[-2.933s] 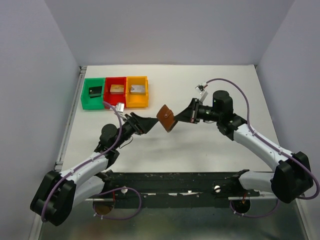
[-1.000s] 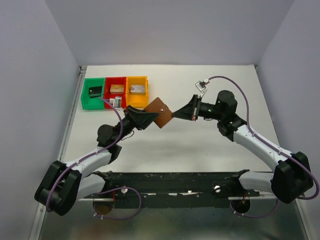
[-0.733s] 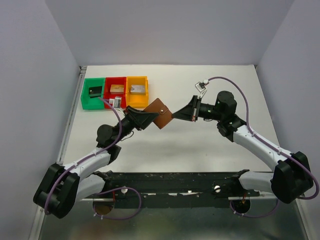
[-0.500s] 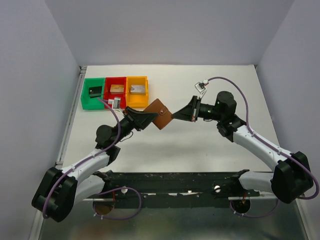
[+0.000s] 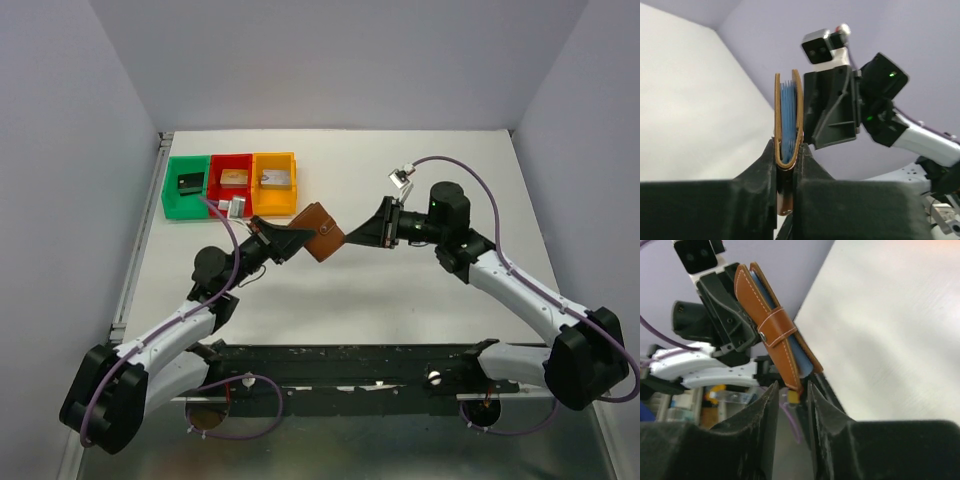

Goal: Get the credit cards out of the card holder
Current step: Open the card holder.

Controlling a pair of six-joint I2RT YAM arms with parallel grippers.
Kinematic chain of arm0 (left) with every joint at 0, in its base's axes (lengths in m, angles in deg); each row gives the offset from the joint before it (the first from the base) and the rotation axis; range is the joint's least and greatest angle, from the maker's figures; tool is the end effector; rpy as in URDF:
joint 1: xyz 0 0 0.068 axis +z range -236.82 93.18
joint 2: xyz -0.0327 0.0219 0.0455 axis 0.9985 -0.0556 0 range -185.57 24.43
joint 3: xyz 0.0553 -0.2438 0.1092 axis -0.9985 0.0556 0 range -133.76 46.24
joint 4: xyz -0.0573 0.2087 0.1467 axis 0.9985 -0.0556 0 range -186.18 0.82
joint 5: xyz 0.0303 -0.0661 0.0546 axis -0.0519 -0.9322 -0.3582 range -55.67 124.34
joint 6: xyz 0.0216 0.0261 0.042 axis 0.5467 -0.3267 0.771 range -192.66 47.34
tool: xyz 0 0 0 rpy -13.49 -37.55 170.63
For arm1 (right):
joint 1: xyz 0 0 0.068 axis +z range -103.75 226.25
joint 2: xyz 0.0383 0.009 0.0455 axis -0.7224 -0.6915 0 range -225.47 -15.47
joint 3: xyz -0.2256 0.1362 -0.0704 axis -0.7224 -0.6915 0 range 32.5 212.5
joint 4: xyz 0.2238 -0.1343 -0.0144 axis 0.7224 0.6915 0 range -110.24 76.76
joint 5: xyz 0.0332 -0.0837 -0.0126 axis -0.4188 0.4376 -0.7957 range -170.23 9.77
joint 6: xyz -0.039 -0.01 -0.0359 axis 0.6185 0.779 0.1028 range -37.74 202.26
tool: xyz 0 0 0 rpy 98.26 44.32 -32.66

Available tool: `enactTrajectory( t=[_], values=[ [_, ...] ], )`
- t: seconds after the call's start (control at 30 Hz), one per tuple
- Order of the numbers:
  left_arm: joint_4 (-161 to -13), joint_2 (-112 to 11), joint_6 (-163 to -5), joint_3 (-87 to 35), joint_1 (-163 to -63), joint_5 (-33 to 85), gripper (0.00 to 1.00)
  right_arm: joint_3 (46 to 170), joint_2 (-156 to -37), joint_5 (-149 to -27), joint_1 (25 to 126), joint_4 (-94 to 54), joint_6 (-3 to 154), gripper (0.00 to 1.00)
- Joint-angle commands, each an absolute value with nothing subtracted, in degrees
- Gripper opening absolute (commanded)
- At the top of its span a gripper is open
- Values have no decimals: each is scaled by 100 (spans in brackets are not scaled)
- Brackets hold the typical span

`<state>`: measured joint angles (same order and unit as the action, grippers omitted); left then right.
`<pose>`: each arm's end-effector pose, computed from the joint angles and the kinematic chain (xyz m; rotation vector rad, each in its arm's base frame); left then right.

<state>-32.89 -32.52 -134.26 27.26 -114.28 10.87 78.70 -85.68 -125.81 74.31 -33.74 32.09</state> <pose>0.1775 -0.1083 0.2649 -0.0260 1.4535 -1.5636 0.2316 0.1523 0.2989 -0.2886 2.0035 1.6254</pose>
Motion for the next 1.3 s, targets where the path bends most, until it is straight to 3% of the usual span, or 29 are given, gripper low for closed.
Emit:
enactTrajectory(
  t=[0.0, 0.07, 0.13, 0.3, 0.43, 0.57, 0.9, 1.27],
  values=[
    [-4573, -2928, -12857, 2278, -11424, 1174, 0, 8443, -8087, -11953, 7411, -1439, 4489, 50],
    [-5381, -2849, -12576, 2024, -11511, 1341, 0, 8733, -7832, -11488, 7420, -640, 5085, 64],
    [-6303, -2813, -12251, 1699, -11669, 1639, 0, 8997, -7507, -10787, 7595, 90, 5726, 70],
    [-7966, -3295, -12091, 645, -12214, 2325, 0, 9735, -7382, -8441, 8499, 1446, 6863, 70],
    [-8784, -3770, -12293, -190, -12548, 2632, 0, 9772, -7470, -6568, 9378, 1465, 7066, 69],
    [-9400, -4113, -12372, -832, -12847, 2950, 0, 9859, -7716, -5651, 9942, 1412, 7075, 68],
    [-9726, -4404, -12706, -1212, -13225, 3302, 0, 10097, -8173, -5052, 10162, 1289, 6794, 65],
    [-9726, -4430, -12785, -1220, -13278, 3275, 0, 10176, -8349, -5456, 10154, 1105, 6715, 62]
  ],
)
